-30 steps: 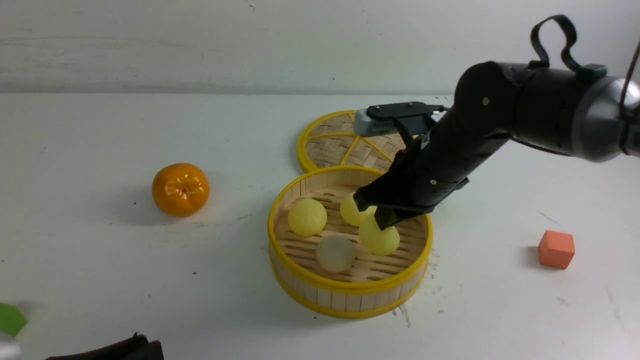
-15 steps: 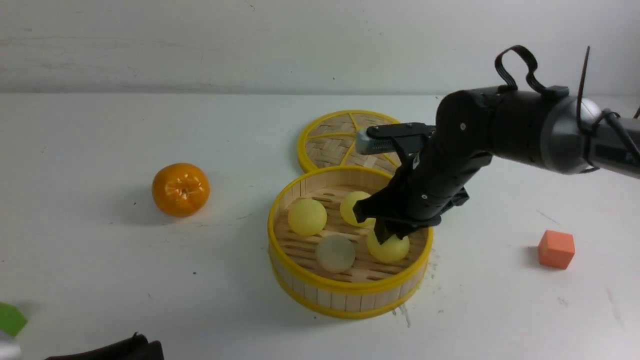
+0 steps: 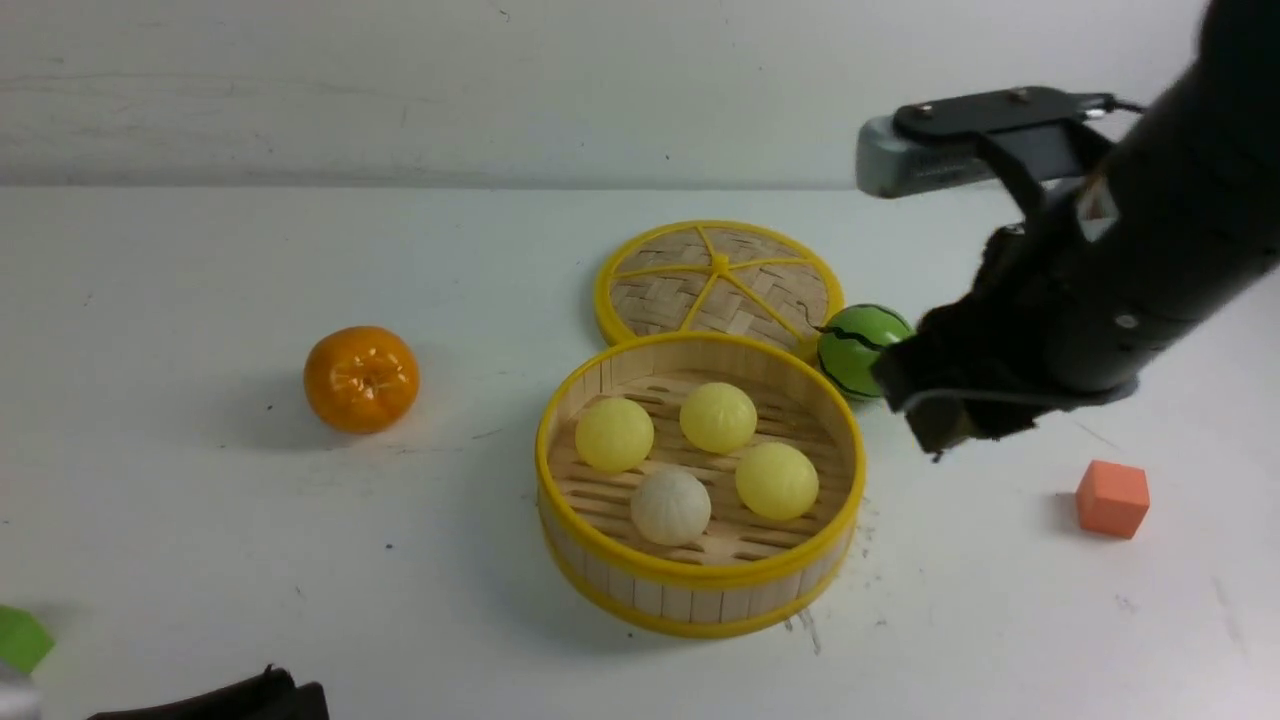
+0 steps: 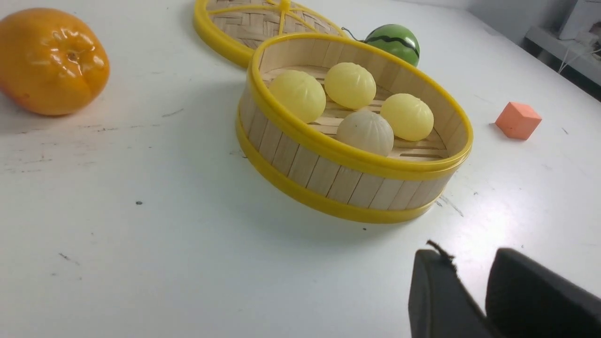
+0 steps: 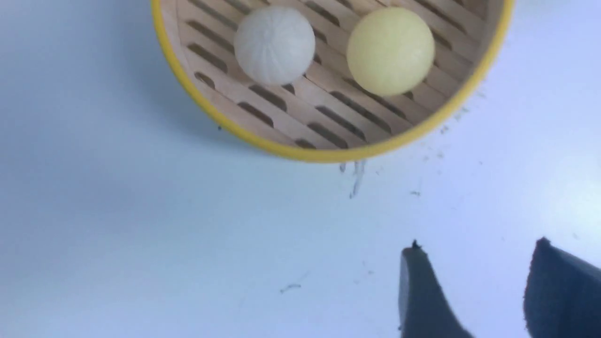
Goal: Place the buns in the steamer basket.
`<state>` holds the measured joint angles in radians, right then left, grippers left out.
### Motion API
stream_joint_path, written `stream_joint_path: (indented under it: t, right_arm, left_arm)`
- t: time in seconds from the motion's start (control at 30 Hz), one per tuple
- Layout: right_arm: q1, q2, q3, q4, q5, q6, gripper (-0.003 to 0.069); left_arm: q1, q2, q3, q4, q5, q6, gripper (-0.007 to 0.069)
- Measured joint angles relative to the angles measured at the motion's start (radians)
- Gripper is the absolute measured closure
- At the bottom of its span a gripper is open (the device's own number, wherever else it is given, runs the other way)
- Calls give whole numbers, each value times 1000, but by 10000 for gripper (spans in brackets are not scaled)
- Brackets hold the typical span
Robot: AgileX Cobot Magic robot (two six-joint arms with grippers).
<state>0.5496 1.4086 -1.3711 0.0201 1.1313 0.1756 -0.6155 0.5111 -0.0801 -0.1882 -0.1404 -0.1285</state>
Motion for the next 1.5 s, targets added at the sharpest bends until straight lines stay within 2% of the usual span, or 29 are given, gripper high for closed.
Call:
stream_joint_path:
  t: [0.13,0.17,0.27,0.37,0.47,0.53,0.57,0.6,0.73,0.77,0.8,0.83,0.93,1.03,1.1,1.3,1.5]
  right_arm:
    - [8,-220,99,8,66,48,550]
    - [8,-228,100,10,69,49,550]
    - [8,-375,113,24,116,49,631]
    - [8,-481,114,21,124,49,660]
    - [7,-558,117,-20,123,41,664]
    - [-50,-641,169,-61,72,38,665]
    - [-107,-692,226,-72,-5,38,665]
    - [-118,-701,237,-73,-5,38,665]
    - [-355,-916,629,-71,-385,38,665]
    - [-415,-996,782,-89,-528,38,665]
    - [-423,-1019,826,-92,-545,38,665]
    - [-474,-1096,974,-119,-657,38,665]
    - [-523,-1245,1240,-136,-822,38,665]
    - [-537,-1341,1367,-136,-863,39,665]
    - [-539,-1401,1394,-135,-799,50,665]
    - [-539,-1419,1390,-130,-740,127,665]
    - [-539,-1419,1390,-129,-738,144,665]
  left_arm:
    - [0,0,0,0,0,0,461]
    - [0,0,0,0,0,0,461]
    - [0,0,0,0,0,0,461]
    - [0,0,0,0,0,0,460]
    - [0,0,0,0,0,0,460]
    - [0,0,0,0,0,0,460]
    - [0,0,0,0,0,0,460]
    - [0,0,0,0,0,0,460]
    - [0,0,0,0,0,0,454]
    - [0,0,0,0,0,0,452]
    - [0,0,0,0,0,0,452]
    - [0,0,0,0,0,0,451]
    - [0,0,0,0,0,0,448]
    - [0,0,0,0,0,0,445]
    - [0,0,0,0,0,0,445]
    - [0,0,1,0,2,0,441]
    - [0,0,1,0,5,0,435]
